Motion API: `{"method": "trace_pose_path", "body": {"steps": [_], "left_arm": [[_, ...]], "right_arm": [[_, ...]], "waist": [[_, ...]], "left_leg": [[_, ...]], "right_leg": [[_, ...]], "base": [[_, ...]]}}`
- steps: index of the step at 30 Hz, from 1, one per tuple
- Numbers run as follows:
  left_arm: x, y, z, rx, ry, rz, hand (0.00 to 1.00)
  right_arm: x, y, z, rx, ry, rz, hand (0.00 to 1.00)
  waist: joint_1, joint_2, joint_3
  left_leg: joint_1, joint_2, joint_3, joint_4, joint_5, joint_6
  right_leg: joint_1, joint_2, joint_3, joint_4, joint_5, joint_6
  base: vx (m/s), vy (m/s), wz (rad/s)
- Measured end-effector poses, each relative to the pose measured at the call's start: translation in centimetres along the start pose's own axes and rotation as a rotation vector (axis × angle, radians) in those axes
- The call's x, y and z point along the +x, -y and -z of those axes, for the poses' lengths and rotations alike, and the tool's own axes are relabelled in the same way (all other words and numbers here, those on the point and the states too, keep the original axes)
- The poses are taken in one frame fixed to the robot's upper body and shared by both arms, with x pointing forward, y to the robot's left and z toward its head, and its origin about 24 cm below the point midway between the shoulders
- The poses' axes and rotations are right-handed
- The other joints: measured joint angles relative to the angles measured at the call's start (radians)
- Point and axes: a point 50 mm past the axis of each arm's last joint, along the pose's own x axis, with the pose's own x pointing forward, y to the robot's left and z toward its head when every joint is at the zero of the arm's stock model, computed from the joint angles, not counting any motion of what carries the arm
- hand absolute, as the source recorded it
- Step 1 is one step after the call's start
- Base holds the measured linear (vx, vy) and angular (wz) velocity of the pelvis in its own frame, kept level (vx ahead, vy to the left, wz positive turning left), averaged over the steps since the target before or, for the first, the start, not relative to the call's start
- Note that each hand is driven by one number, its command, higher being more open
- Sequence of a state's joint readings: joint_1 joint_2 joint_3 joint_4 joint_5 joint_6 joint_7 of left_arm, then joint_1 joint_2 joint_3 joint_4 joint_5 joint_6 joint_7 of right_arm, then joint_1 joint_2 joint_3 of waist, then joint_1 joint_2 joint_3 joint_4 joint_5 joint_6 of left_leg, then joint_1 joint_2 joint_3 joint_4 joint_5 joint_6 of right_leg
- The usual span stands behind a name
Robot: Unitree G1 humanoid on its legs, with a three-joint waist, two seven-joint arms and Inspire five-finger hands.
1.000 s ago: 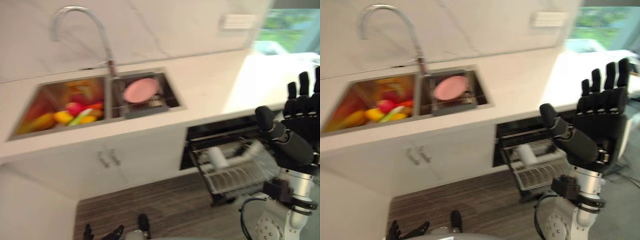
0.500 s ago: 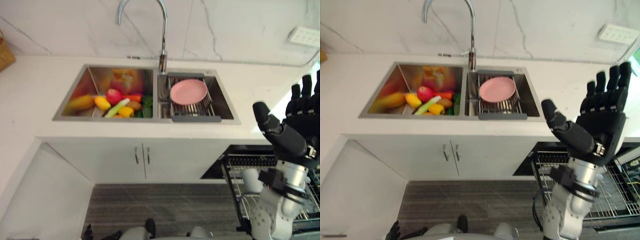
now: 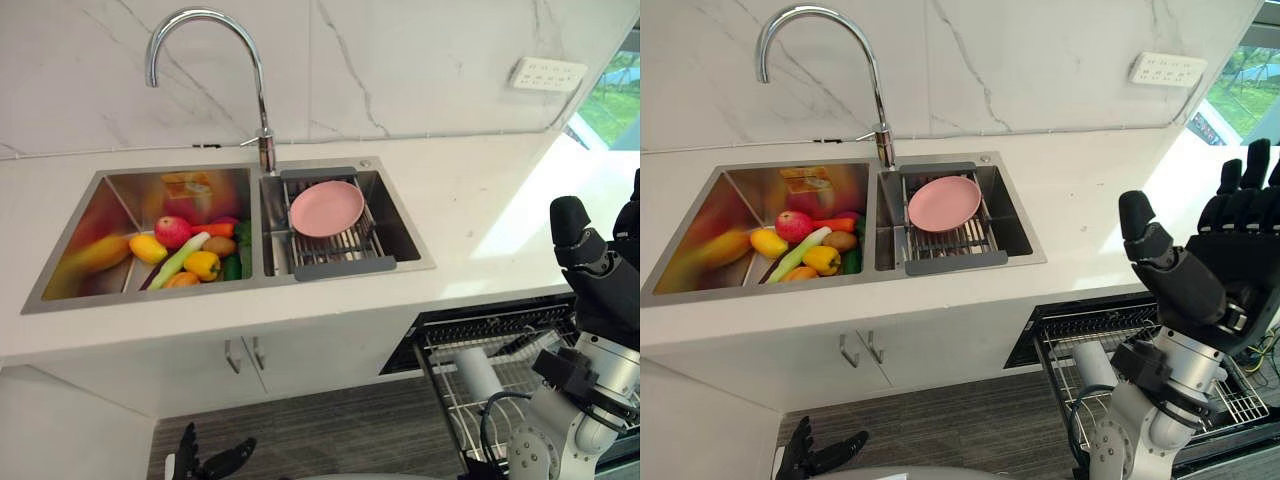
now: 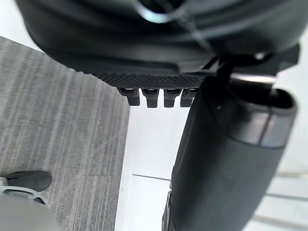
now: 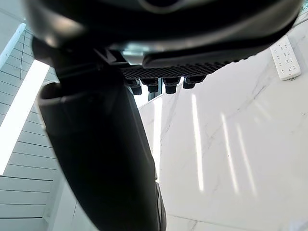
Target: Walk over to the sink, pick up the cup, carry it to the dishwasher, place the cup inside the dishwasher, then close the dishwasher door
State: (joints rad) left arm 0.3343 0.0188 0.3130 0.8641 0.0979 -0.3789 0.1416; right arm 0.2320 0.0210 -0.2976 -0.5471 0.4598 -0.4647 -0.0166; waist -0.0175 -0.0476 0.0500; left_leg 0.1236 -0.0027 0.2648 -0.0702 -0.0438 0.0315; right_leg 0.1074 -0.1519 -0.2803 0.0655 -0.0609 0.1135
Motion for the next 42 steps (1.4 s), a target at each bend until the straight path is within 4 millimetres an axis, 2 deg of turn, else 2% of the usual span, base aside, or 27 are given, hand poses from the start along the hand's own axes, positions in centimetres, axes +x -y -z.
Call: {"method": "trace_pose_path", "body": {"steps": [3,4,6,7,8,9,11,12,14,15,17,18,20,21,24,25,26,27,28,29,31,33,34,35,36,37,42], "left_arm": [[0.0,0.1,-0.1,0.026,0.008,-0.013,1.00],[0.0,0.1,0.0,0.042,0.009,-0.024,1.00],[-0.2,0.0,0.3,0.058,-0.003,-0.041,1.00],[-0.4,-0.1,0.5,0.069,-0.003,-0.049,1.00],[-0.4,-0.1,0.4,0.074,0.006,-0.058,1.00],[-0.4,0.0,0.4,0.072,0.009,-0.059,1.00],[-0.5,0.3,0.3,0.064,0.015,-0.065,1.00],[-0.5,0.4,0.2,0.061,0.018,-0.065,1.00],[-0.7,0.6,0.4,0.063,0.014,-0.060,1.00],[-1.0,0.7,0.7,0.059,0.010,-0.062,1.00],[-1.8,0.7,1.1,0.040,0.007,-0.079,1.00],[-1.9,0.7,1.2,0.039,0.008,-0.082,1.00],[-1.8,0.9,1.0,0.048,0.015,-0.070,1.00],[-1.5,0.8,0.5,0.056,0.035,-0.068,1.00],[-1.2,0.6,0.2,0.062,0.041,-0.071,1.00],[-1.2,0.5,0.2,0.065,0.042,-0.070,1.00],[-1.1,0.6,0.3,0.071,0.036,-0.066,1.00],[-1.0,0.6,0.3,0.079,0.031,-0.063,1.00],[-0.8,0.4,0.4,0.098,0.028,-0.057,1.00],[-0.7,0.1,0.6,0.113,0.015,-0.057,1.00],[-1.0,-0.4,1.6,0.117,-0.032,-0.083,1.00],[-1.1,-0.4,1.7,0.124,-0.043,-0.085,1.00],[-1.1,-0.4,1.7,0.124,-0.043,-0.085,1.00],[-1.0,-0.9,1.8,0.136,-0.044,-0.090,1.00],[-1.0,-1.2,1.9,0.144,-0.050,-0.094,1.00],[-0.2,-0.6,0.9,0.142,-0.032,-0.083,1.00],[-0.2,-0.6,0.9,0.141,-0.032,-0.082,1.00]], "right_arm": [[0.3,-0.2,0.2,0.011,-0.007,-0.012,1.00],[0.3,-0.3,0.3,0.029,-0.017,-0.022,1.00],[0.3,-0.3,0.5,0.040,-0.034,-0.038,1.00],[0.2,-0.4,0.4,0.059,-0.037,-0.049,1.00],[0.0,-0.5,0.2,0.077,-0.039,-0.056,1.00],[-0.1,-0.5,0.1,0.080,-0.040,-0.065,1.00],[-0.3,-0.6,0.0,0.098,-0.050,-0.081,1.00],[-0.2,-0.7,0.0,0.104,-0.047,-0.087,1.00],[0.0,-0.8,0.0,0.109,-0.038,-0.087,1.00],[0.0,-0.9,0.1,0.115,-0.040,-0.094,1.00],[-0.1,-1.2,0.2,0.123,-0.050,-0.105,1.00],[-0.2,-1.7,0.4,0.142,-0.058,-0.118,1.00],[-0.3,-2.4,0.3,0.165,-0.060,-0.153,1.00],[-0.2,-3.3,0.3,0.195,-0.055,-0.204,1.00],[-0.2,-3.3,0.2,0.195,-0.050,-0.216,1.00],[-0.1,-3.2,0.2,0.191,-0.046,-0.215,1.00],[0.0,-3.2,0.2,0.188,-0.039,-0.215,1.00],[0.2,-3.2,0.2,0.188,-0.034,-0.215,1.00],[0.5,-3.3,0.6,0.195,-0.025,-0.219,1.00],[0.8,-3.4,1.3,0.202,-0.027,-0.222,1.00],[0.9,-3.3,2.0,0.210,-0.039,-0.224,1.00],[0.7,-3.2,2.3,0.208,-0.040,-0.226,1.00],[0.6,-3.2,2.4,0.203,-0.040,-0.227,1.00],[0.5,-3.2,2.6,0.205,-0.047,-0.227,1.00],[0.5,-3.3,2.7,0.207,-0.051,-0.231,1.00],[1.4,-3.1,2.3,0.203,-0.001,-0.209,1.00],[1.4,-3.1,2.3,0.204,0.000,-0.209,1.00]], "waist": [[0.000,0.001,0.001],[0.001,0.001,0.006],[0.001,0.009,0.014],[0.001,0.022,0.022],[0.001,0.026,0.024],[0.001,0.033,0.029],[0.001,0.054,0.046],[0.008,0.049,0.057],[0.025,0.054,0.061],[0.030,0.055,0.061],[0.034,0.059,0.061],[0.046,0.063,0.050],[0.056,0.061,0.038],[0.058,0.050,0.038],[0.067,0.033,0.025],[0.072,0.028,0.023],[0.074,0.029,0.021],[0.071,0.033,0.018],[0.062,0.029,0.013],[0.042,0.028,0.009],[0.026,0.025,0.005],[0.026,0.024,0.004],[0.027,0.022,0.002],[0.028,0.000,-0.007],[0.028,-0.005,-0.011],[0.054,0.002,0.047],[0.054,0.001,0.049]], "left_leg": [[0.002,0.004,0.021,0.014,-0.014,-0.017],[-0.005,0.011,0.033,0.051,-0.040,-0.018],[-0.051,0.042,0.045,0.202,-0.126,-0.028],[-0.091,0.069,0.052,0.318,-0.183,-0.034],[-0.146,0.090,0.059,0.435,-0.226,-0.036],[-0.171,0.105,0.060,0.492,-0.243,-0.039],[-0.207,0.140,0.066,0.602,-0.252,-0.064],[-0.227,0.153,0.087,0.638,-0.272,-0.084],[-0.247,0.173,0.115,0.607,-0.282,-0.066],[-0.272,0.194,0.121,0.587,-0.273,-0.074],[-0.290,0.217,0.124,0.555,-0.215,-0.086],[-0.290,0.202,0.133,0.560,-0.180,-0.069],[-0.294,0.177,0.155,0.569,-0.199,-0.043],[-0.306,0.151,0.166,0.586,-0.217,-0.011],[-0.289,0.118,0.160,0.557,-0.235,-0.004],[-0.273,0.107,0.155,0.535,-0.238,-0.005],[-0.241,0.096,0.152,0.497,-0.238,-0.006],[-0.221,0.094,0.148,0.476,-0.237,-0.006],[-0.184,0.089,0.144,0.434,-0.235,-0.003],[-0.153,0.086,0.135,0.403,-0.230,-0.001],[-0.099,0.087,0.116,0.361,-0.222,-0.003],[-0.067,0.086,0.084,0.340,-0.222,-0.004],[-0.051,0.082,0.055,0.332,-0.220,-0.008],[-0.043,0.063,0.027,0.335,-0.221,-0.017],[-0.037,0.053,0.006,0.336,-0.224,-0.024],[-0.009,0.039,-0.026,0.251,-0.207,-0.038],[-0.011,0.039,-0.027,0.252,-0.207,-0.038]], "right_leg": [[0.000,0.003,0.017,-0.004,0.003,-0.004],[0.002,0.005,0.032,-0.005,0.003,-0.005],[0.013,0.014,0.042,-0.004,-0.001,-0.008],[0.020,0.022,0.042,-0.001,-0.016,-0.020],[0.021,0.022,0.041,0.002,-0.051,-0.012],[0.022,0.025,0.039,0.003,-0.059,-0.007],[0.046,0.034,0.034,0.002,-0.068,-0.024],[0.058,0.023,0.029,-0.005,-0.070,-0.028],[0.070,0.002,0.029,-0.013,-0.073,-0.024],[0.086,-0.015,0.025,-0.021,-0.079,-0.015],[0.108,-0.030,0.023,-0.030,-0.088,-0.001],[0.112,-0.053,0.040,-0.033,-0.096,0.012],[0.101,-0.079,0.057,-0.037,-0.096,0.010],[0.098,-0.106,0.075,-0.041,-0.074,0.036],[0.097,-0.124,0.088,-0.022,-0.033,0.056],[0.085,-0.129,0.089,0.021,-0.029,0.058],[0.038,-0.137,0.095,0.139,-0.029,0.058],[0.005,-0.141,0.105,0.216,-0.027,0.057],[-0.085,-0.156,0.143,0.409,-0.014,0.057],[-0.159,-0.153,0.169,0.547,-0.056,0.043],[-0.217,-0.140,0.141,0.585,-0.113,0.019],[-0.263,-0.120,0.107,0.527,-0.136,-0.009],[-0.290,-0.103,0.078,0.446,-0.125,-0.021],[-0.298,-0.082,0.060,0.320,-0.012,-0.072],[-0.303,-0.080,0.052,0.292,0.022,-0.067],[-0.130,-0.028,0.063,-0.106,0.222,0.004],[-0.130,-0.029,0.062,-0.107,0.222,0.004]], "base": [[0.09,0.017,-0.19],[0.07,-0.002,-0.31],[0.05,-0.035,-0.32],[0.02,-0.055,-0.23],[0.00,-0.062,-0.18],[-0.02,-0.056,-0.01],[-0.01,-0.003,0.13],[0.01,0.057,0.10],[0.02,0.075,0.06],[0.05,0.098,0.07],[0.14,0.184,0.01],[0.22,0.285,-0.14],[0.25,0.265,-0.13],[0.31,0.282,0.01],[0.24,0.207,0.13],[0.21,0.159,0.14],[0.20,0.143,0.09],[0.19,0.122,0.06],[0.19,0.058,0.16],[0.16,0.011,0.21],[0.29,-0.003,0.42],[0.29,-0.055,0.58],[0.26,-0.114,0.68],[0.26,-0.124,0.68],[0.15,-0.080,0.41],[0.05,-0.026,0.13],[0.00,0.000,0.00]]}}
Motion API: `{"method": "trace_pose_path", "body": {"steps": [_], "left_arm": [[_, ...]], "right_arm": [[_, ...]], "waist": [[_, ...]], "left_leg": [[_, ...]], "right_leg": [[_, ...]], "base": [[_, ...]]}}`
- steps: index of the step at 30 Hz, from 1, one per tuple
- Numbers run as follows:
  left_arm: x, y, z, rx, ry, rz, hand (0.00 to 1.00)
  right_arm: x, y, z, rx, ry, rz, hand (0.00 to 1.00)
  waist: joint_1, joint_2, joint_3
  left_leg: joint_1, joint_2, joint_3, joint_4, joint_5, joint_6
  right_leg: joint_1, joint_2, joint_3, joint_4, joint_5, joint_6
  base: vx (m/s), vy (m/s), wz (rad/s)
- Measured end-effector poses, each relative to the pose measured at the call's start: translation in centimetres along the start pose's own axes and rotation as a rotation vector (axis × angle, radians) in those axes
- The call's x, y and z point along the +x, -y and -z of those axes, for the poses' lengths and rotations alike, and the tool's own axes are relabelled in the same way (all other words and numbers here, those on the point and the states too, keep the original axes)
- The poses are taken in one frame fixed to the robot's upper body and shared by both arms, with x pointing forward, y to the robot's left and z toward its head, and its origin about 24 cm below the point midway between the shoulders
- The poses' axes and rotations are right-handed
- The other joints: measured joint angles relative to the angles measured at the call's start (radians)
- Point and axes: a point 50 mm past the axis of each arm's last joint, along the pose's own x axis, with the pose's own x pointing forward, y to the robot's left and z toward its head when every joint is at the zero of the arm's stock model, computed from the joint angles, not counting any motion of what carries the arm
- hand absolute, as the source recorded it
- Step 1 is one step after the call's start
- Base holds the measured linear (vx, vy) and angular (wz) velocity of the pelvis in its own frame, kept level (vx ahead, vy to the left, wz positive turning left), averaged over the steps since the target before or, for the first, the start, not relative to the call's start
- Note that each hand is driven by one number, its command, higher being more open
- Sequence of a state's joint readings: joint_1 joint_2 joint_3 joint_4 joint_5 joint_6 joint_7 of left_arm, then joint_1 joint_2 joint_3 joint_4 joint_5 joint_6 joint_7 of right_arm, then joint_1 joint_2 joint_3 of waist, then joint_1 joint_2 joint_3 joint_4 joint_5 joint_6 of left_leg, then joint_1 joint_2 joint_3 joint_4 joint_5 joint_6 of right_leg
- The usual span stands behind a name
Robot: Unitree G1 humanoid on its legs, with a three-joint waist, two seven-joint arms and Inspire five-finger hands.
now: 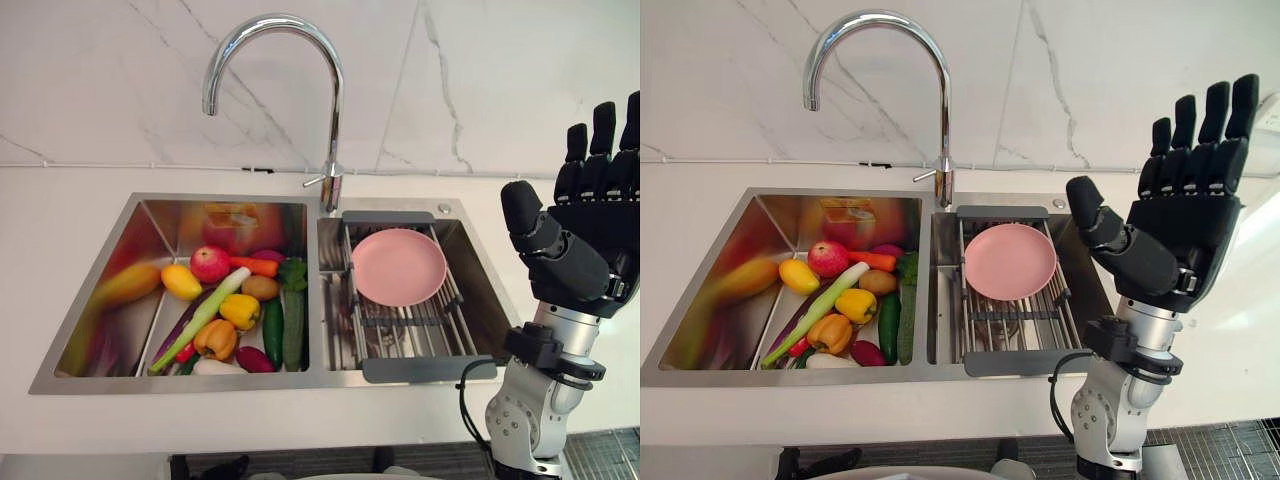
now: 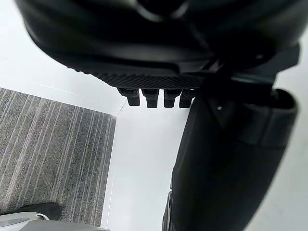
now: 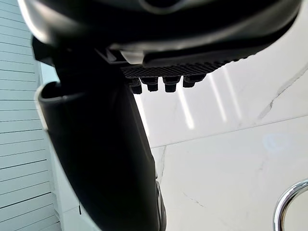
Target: Walk over to the sink, pick up the cup, carry it to the dishwasher, place the cup inside the dishwasher, then close the dishwasher door
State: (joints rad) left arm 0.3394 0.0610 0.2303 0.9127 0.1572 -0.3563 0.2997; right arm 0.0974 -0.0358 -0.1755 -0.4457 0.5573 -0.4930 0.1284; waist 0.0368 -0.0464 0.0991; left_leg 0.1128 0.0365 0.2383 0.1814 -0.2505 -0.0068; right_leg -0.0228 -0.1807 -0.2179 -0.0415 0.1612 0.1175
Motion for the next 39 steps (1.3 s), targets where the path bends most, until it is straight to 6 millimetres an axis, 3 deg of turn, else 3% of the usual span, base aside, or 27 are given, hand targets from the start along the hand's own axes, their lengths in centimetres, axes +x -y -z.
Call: {"method": "trace_pose_path", "body": {"steps": [4,11,15,22,26,30,36,39], "left_arm": [[0.3,0.1,0.0,-0.055,-0.019,0.049,1.00],[0.9,0.4,0.3,-0.189,-0.101,0.166,1.00],[0.8,-0.4,1.2,-0.187,-0.149,0.190,1.00],[0.9,-1.5,2.1,-0.135,-0.194,0.191,1.00],[0.8,-1.7,2.5,-0.136,-0.215,0.187,1.00],[0.7,-2.0,2.6,-0.130,-0.220,0.183,1.00],[0.9,-2.4,2.5,-0.112,-0.215,0.179,1.00],[1.0,-2.4,2.4,-0.105,-0.213,0.182,1.00]], "right_arm": [[0.0,0.4,0.2,0.031,-0.025,-0.004,1.00],[-1.0,3.0,2.8,0.132,-0.277,0.008,1.00],[-1.1,4.1,2.9,-0.110,-0.475,-0.157,1.00],[0.7,5.6,0.0,-0.575,-0.523,-0.353,1.00],[1.5,3.9,-1.7,-0.907,-0.476,-0.539,1.00],[2.2,1.1,-3.1,-1.252,-0.293,-0.748,1.00],[1.6,-2.2,-4.0,-1.505,-0.055,-1.040,1.00],[1.2,-2.3,-3.3,-1.578,-0.057,-1.100,1.00]], "waist": [[0.000,0.000,0.002],[-0.003,0.000,0.003],[-0.016,0.000,0.004],[-0.051,-0.013,-0.004],[-0.074,-0.019,-0.007],[-0.079,-0.038,-0.007],[-0.081,-0.059,-0.017],[-0.081,-0.059,-0.018]], "left_leg": [[-0.016,0.008,0.000,0.004,0.000,-0.001],[-0.017,0.050,0.018,-0.004,-0.001,-0.028],[0.010,0.071,0.048,-0.034,0.002,-0.046],[0.039,0.060,0.077,-0.057,0.004,-0.047],[0.039,0.060,0.090,-0.057,0.005,-0.047],[0.039,0.050,0.117,-0.055,0.009,-0.040],[0.025,0.053,0.127,-0.036,0.009,-0.040],[0.018,0.055,0.126,-0.029,0.009,-0.040]], "right_leg": [[-0.001,0.000,-0.009,-0.024,0.008,-0.002],[-0.011,0.032,-0.041,-0.043,0.005,-0.017],[-0.009,0.060,-0.048,-0.044,0.004,-0.020],[-0.007,0.058,-0.056,-0.050,0.015,-0.023],[-0.015,0.061,-0.055,-0.045,0.030,-0.024],[-0.030,0.057,-0.054,-0.046,0.048,-0.030],[-0.037,0.058,-0.055,-0.049,0.047,-0.033],[-0.042,0.059,-0.056,-0.049,0.049,-0.037]], "base": [[0.00,0.000,0.02],[0.02,-0.062,-0.05],[0.05,-0.079,-0.17],[-0.03,-0.009,-0.14],[-0.05,-0.024,-0.09],[-0.09,-0.012,-0.20],[-0.08,-0.034,-0.04],[-0.03,-0.020,0.00]]}}
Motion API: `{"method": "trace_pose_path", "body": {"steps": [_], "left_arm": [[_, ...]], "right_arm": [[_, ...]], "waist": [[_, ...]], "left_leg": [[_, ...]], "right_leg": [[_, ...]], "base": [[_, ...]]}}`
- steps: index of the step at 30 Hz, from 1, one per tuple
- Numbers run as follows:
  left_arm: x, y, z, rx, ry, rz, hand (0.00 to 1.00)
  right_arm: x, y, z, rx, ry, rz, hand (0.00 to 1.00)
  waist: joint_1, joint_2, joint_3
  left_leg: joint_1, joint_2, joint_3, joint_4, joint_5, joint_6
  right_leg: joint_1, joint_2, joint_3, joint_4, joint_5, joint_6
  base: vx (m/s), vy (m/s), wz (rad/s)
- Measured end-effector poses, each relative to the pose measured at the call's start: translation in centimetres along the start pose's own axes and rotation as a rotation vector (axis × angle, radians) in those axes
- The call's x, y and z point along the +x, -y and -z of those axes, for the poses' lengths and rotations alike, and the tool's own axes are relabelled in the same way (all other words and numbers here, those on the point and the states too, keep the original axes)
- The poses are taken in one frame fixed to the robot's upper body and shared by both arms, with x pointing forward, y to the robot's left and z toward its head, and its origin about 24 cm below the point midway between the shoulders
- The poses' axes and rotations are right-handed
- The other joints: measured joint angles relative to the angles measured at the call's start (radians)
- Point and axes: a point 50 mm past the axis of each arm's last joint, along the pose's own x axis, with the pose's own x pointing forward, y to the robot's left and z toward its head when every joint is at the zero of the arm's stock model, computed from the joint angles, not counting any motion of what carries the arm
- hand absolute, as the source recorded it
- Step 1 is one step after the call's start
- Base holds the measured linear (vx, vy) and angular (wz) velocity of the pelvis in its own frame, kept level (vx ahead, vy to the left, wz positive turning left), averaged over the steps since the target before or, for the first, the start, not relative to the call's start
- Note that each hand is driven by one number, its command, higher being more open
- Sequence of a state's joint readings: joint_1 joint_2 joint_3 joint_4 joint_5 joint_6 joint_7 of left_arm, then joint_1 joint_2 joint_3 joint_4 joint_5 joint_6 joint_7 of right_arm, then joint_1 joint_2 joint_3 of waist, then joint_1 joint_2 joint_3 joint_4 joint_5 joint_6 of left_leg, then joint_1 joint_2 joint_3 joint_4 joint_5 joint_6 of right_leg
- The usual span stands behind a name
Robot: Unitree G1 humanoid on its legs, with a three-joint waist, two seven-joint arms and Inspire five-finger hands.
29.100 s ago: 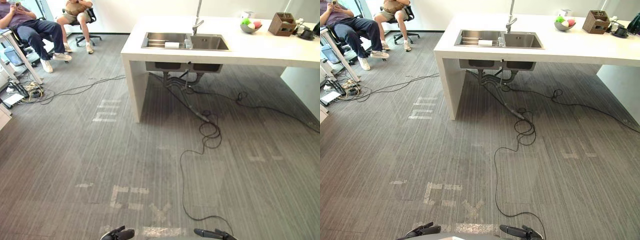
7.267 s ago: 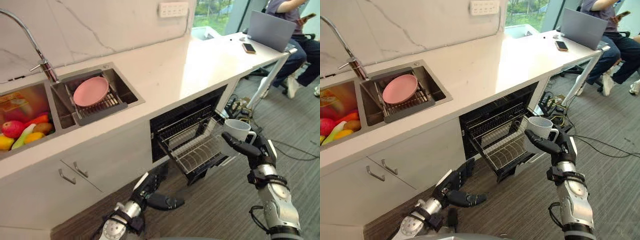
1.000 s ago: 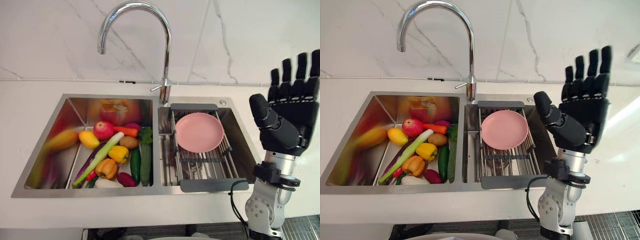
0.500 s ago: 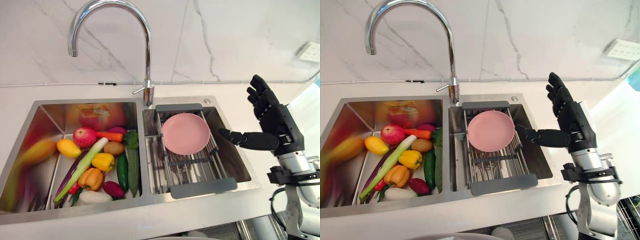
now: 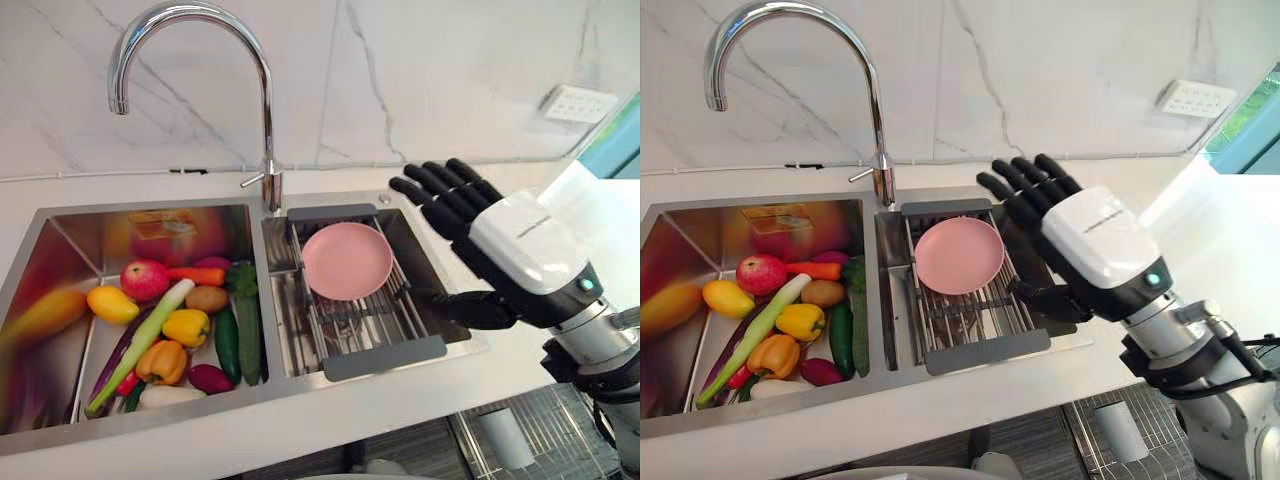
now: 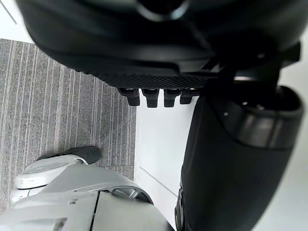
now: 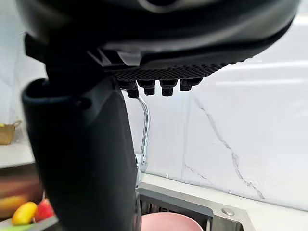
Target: Walk over to the sink, pick up the cup, carry it to the dishwasher, place the cup inside the dishwasher, then close the dishwasher door
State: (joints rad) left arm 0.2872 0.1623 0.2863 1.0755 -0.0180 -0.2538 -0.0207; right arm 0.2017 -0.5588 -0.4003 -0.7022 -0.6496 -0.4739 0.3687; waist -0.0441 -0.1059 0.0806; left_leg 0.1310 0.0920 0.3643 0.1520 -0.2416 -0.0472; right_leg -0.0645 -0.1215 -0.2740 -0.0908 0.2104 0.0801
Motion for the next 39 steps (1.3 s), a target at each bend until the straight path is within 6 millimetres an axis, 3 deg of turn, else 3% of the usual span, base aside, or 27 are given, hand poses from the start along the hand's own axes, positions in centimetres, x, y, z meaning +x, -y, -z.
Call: {"method": "trace_pose_path", "body": {"steps": [9,24,39], "left_arm": [[0.0,-0.1,0.0,0.013,-0.005,0.000,1.00],[0.2,0.2,-0.3,0.064,-0.007,0.029,1.00],[0.3,1.7,-0.6,0.085,0.003,0.082,1.00]], "right_arm": [[0.9,-3.5,-0.2,-0.059,-0.016,-0.156,1.00],[1.2,-6.2,0.6,0.025,-0.077,-0.151,1.00],[2.6,-9.1,0.1,0.048,-0.033,-0.205,1.00]], "waist": [[0.003,-0.005,-0.009],[0.018,0.001,-0.033],[0.033,0.039,-0.039]], "left_leg": [[-0.001,0.000,-0.013,0.002,-0.001,-0.001],[-0.008,0.000,-0.048,-0.004,0.011,-0.004],[-0.014,0.000,-0.082,-0.010,0.025,-0.004]], "right_leg": [[0.006,-0.002,-0.009,0.004,0.003,-0.004],[0.014,-0.005,-0.037,-0.001,-0.002,-0.011],[0.027,-0.011,-0.072,-0.001,-0.004,-0.013]], "base": [[-0.01,-0.004,0.02],[-0.03,-0.018,0.06],[-0.03,-0.012,0.07]]}}
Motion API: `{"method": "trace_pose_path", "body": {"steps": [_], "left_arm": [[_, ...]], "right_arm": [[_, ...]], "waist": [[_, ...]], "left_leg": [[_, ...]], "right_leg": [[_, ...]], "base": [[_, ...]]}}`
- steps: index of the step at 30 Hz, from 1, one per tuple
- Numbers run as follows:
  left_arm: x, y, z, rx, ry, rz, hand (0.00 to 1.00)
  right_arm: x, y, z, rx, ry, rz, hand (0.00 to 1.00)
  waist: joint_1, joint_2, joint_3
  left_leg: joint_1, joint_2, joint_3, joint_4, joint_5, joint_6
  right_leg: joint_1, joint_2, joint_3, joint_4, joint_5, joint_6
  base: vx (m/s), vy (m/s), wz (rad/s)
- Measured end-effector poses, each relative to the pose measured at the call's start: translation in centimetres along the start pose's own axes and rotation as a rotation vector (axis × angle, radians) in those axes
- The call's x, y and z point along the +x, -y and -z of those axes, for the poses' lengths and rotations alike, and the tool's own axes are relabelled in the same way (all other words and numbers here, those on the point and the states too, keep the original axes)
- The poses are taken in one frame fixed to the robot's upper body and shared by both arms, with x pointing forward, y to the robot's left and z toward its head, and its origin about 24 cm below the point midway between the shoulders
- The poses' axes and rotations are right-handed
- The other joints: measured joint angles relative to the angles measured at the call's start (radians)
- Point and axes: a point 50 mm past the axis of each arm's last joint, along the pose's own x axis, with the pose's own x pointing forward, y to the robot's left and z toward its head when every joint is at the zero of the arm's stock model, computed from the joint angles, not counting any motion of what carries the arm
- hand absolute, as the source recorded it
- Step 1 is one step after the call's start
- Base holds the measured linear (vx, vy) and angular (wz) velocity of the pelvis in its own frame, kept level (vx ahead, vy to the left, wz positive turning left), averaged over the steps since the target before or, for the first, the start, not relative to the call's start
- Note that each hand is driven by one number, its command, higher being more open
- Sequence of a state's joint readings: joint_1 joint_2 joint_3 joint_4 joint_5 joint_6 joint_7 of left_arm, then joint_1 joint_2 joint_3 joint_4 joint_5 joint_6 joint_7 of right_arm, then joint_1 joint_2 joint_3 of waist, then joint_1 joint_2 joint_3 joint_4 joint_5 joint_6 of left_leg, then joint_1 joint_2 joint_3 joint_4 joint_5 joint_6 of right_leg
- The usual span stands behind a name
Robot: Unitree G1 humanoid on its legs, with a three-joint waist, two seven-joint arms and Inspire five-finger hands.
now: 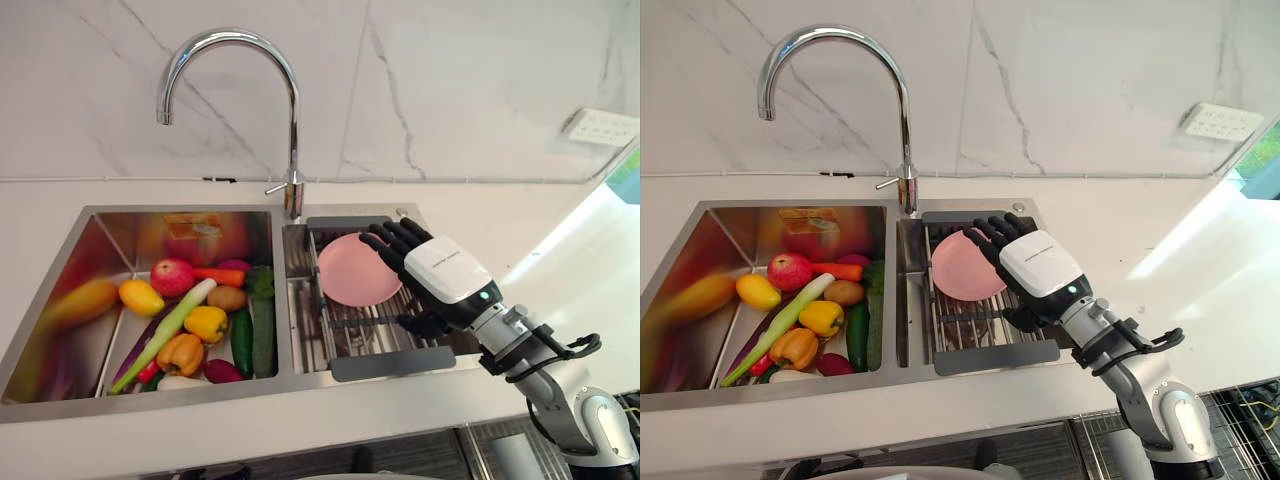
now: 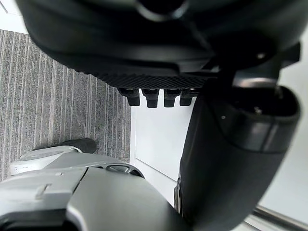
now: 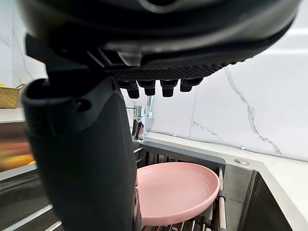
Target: Walk over to the sink, pick up the cup, carry it to the dishwasher, place the cup inside the dishwasher, then close the dishwasher door
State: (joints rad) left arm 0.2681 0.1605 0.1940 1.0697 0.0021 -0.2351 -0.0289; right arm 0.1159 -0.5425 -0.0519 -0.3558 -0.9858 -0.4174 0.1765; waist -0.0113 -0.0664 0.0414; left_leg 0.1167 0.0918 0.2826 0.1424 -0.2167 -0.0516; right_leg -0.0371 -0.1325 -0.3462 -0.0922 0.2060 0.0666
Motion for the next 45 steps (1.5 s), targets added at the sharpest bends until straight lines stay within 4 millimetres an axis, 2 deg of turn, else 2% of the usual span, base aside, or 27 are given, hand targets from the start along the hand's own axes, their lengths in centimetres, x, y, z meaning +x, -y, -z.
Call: {"method": "trace_pose_path", "body": {"steps": [6,11,21,27,40,41,45], "left_arm": [[0.0,0.2,-0.1,0.000,0.003,0.009,1.00],[0.1,0.7,-0.3,-0.006,0.008,0.025,1.00],[0.2,0.8,-0.5,-0.004,0.016,0.032,1.00],[0.3,1.0,-0.7,-0.005,0.021,0.039,1.00],[0.4,1.2,-1.0,0.007,0.025,0.034,1.00],[0.4,1.3,-1.1,0.007,0.027,0.032,1.00],[0.5,1.2,-1.3,0.008,0.033,0.019,1.00]], "right_arm": [[0.3,-1.6,0.4,0.003,-0.020,-0.067,1.00],[0.6,-2.0,0.7,-0.014,-0.036,-0.085,1.00],[1.2,-4.2,1.3,-0.021,-0.079,-0.152,1.00],[2.3,-4.6,1.5,-0.040,-0.089,-0.173,1.00],[4.4,-4.3,1.8,-0.099,-0.093,-0.155,1.00],[4.5,-4.3,1.8,-0.104,-0.091,-0.151,0.00],[5.0,-4.3,1.7,-0.170,-0.083,-0.152,0.00]], "waist": [[0.001,0.010,0.006],[0.007,0.023,0.017],[0.016,0.032,0.023],[0.023,0.041,0.031],[0.026,0.043,0.043],[0.027,0.042,0.044],[0.030,0.040,0.051]], "left_leg": [[0.002,0.003,-0.023,-0.016,0.015,-0.005],[0.003,0.006,-0.025,-0.021,0.018,-0.006],[0.004,0.007,-0.031,-0.026,0.020,-0.008],[0.008,0.007,-0.039,-0.027,0.022,-0.008],[0.011,0.007,-0.044,-0.035,0.031,-0.012],[0.011,0.007,-0.045,-0.036,0.032,-0.012],[0.012,0.008,-0.048,-0.039,0.035,-0.013]], "right_leg": [[0.007,0.001,-0.019,0.000,-0.005,-0.005],[0.009,0.003,-0.023,-0.001,-0.006,-0.007],[0.009,0.004,-0.034,-0.001,-0.008,-0.007],[0.017,0.003,-0.042,-0.001,-0.008,-0.007],[0.020,0.003,-0.048,-0.001,-0.009,-0.008],[0.020,0.003,-0.049,-0.001,-0.009,-0.008],[0.021,0.003,-0.053,-0.002,-0.009,-0.008]], "base": [[-0.03,-0.019,0.11],[-0.01,-0.007,0.02],[0.00,0.000,0.00],[-0.02,-0.001,0.04],[-0.01,-0.002,0.01],[0.00,0.000,0.00],[-0.01,-0.002,0.01]]}}
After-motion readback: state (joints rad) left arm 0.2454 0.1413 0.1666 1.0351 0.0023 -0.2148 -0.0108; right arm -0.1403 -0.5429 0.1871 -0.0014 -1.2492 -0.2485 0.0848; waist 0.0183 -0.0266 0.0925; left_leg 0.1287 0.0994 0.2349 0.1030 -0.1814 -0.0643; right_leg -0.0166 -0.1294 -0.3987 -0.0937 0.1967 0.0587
